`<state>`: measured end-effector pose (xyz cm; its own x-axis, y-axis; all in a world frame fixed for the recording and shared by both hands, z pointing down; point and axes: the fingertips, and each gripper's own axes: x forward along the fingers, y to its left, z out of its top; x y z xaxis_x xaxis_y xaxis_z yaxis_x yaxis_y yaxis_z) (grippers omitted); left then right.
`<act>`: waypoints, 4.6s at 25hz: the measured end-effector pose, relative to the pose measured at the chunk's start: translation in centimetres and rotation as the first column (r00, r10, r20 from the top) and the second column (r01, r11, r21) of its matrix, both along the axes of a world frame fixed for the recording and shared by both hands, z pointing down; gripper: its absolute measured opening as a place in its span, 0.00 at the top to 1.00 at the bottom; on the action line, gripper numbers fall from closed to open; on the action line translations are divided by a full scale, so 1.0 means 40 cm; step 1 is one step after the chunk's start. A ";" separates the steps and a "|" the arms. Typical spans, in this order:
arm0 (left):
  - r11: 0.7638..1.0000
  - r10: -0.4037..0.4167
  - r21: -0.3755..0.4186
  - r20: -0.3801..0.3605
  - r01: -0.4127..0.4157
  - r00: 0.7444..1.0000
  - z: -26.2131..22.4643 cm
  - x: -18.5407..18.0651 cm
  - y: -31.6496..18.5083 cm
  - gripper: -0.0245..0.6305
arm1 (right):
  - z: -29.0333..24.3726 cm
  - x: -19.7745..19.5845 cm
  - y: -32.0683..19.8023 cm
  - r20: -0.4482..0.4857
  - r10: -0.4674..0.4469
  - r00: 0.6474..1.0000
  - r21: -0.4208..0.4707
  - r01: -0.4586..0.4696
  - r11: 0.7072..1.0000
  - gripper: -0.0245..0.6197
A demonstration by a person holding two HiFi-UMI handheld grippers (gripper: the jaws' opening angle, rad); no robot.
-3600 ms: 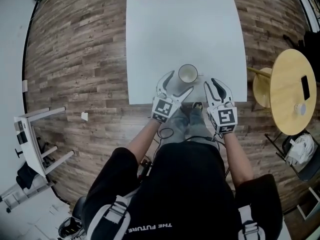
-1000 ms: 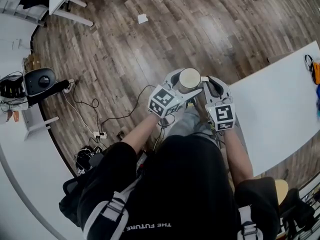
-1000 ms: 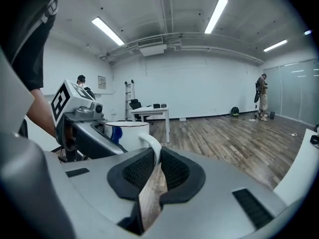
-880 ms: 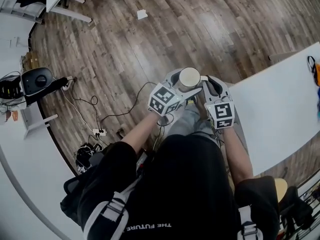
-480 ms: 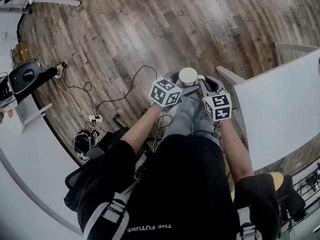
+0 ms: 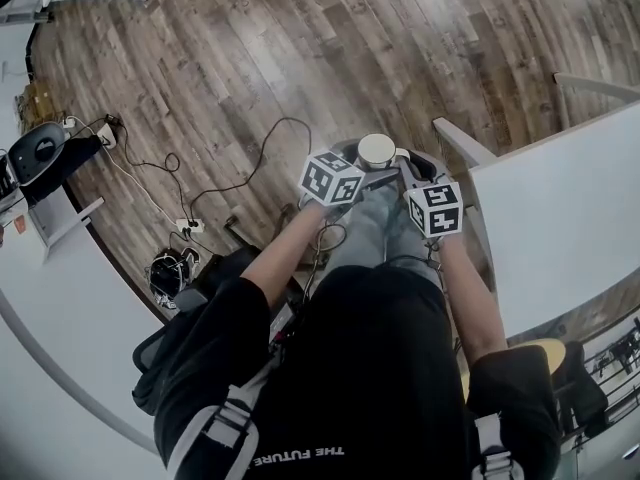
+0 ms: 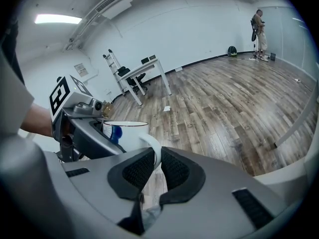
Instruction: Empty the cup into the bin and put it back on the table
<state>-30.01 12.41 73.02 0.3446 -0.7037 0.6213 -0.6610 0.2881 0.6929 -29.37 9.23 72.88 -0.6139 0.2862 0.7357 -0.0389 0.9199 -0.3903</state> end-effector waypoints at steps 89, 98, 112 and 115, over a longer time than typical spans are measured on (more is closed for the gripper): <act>0.253 0.562 0.354 0.704 -0.900 0.435 -0.377 1.197 -0.710 0.36 | -0.356 1.321 -0.629 0.391 0.770 0.504 0.391 -0.849 0.356 0.81; 0.377 0.430 0.421 0.709 -0.825 0.559 -0.576 1.075 -0.633 0.37 | -0.547 1.389 -0.571 0.495 0.752 0.435 0.416 -0.879 0.235 0.81; 0.494 0.237 0.551 0.659 -0.672 0.714 -0.915 1.053 -0.563 0.93 | -0.824 1.292 -0.452 0.631 0.664 0.401 0.293 -0.916 0.274 0.94; 0.489 0.251 0.548 0.657 -0.679 0.711 -0.914 1.044 -0.564 0.93 | -0.842 1.269 -0.452 0.641 0.649 0.410 0.302 -0.912 0.278 0.94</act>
